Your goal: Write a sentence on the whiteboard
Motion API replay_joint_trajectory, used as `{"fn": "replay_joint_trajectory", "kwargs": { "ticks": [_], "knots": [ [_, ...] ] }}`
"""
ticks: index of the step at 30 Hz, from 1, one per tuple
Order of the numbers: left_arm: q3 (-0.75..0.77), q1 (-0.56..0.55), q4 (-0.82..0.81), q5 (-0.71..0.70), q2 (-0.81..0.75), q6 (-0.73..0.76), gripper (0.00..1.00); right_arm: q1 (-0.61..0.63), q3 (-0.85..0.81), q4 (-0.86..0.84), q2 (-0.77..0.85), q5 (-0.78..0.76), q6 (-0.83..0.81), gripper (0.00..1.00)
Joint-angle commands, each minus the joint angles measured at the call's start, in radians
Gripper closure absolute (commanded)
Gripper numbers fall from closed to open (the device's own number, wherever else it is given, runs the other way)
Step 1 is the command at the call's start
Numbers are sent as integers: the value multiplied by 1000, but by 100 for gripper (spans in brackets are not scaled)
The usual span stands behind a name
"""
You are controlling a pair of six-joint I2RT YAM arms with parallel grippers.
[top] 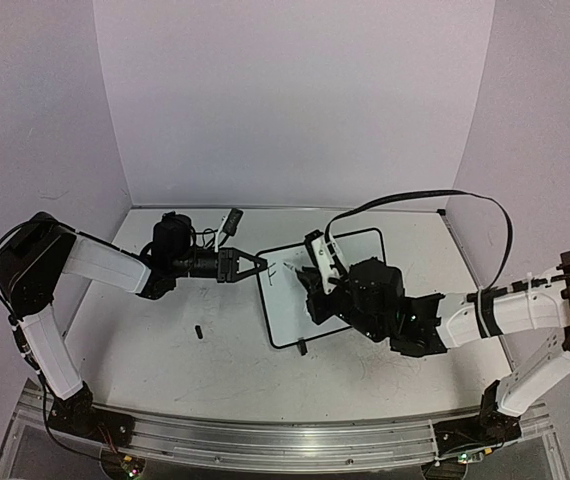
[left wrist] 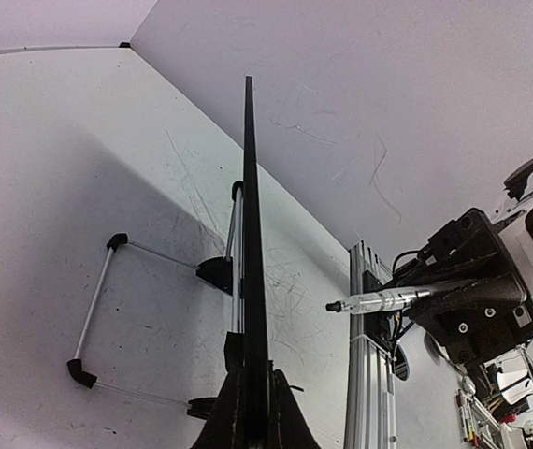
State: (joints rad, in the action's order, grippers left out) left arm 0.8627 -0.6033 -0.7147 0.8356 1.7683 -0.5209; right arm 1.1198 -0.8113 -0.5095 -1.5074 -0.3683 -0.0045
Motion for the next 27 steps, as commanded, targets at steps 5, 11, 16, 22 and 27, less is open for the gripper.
{"fn": "replay_joint_trajectory", "kwargs": {
  "ticks": [5,11,16,22,27],
  "knots": [
    [23,-16,37,49,10,-27,100,1,-24,-19,-39,17,38,100],
    [22,-16,36,49,1,-28,100,1,-15,-27,-37,-36,62,100],
    [22,-18,37,49,-1,-28,100,0,-31,-28,-60,-19,50,100],
    [22,-20,37,49,-1,-28,100,1,-38,-40,-67,-34,43,100],
    [22,-24,37,49,3,-28,100,1,-41,-45,-73,-34,43,100]
  ]
}}
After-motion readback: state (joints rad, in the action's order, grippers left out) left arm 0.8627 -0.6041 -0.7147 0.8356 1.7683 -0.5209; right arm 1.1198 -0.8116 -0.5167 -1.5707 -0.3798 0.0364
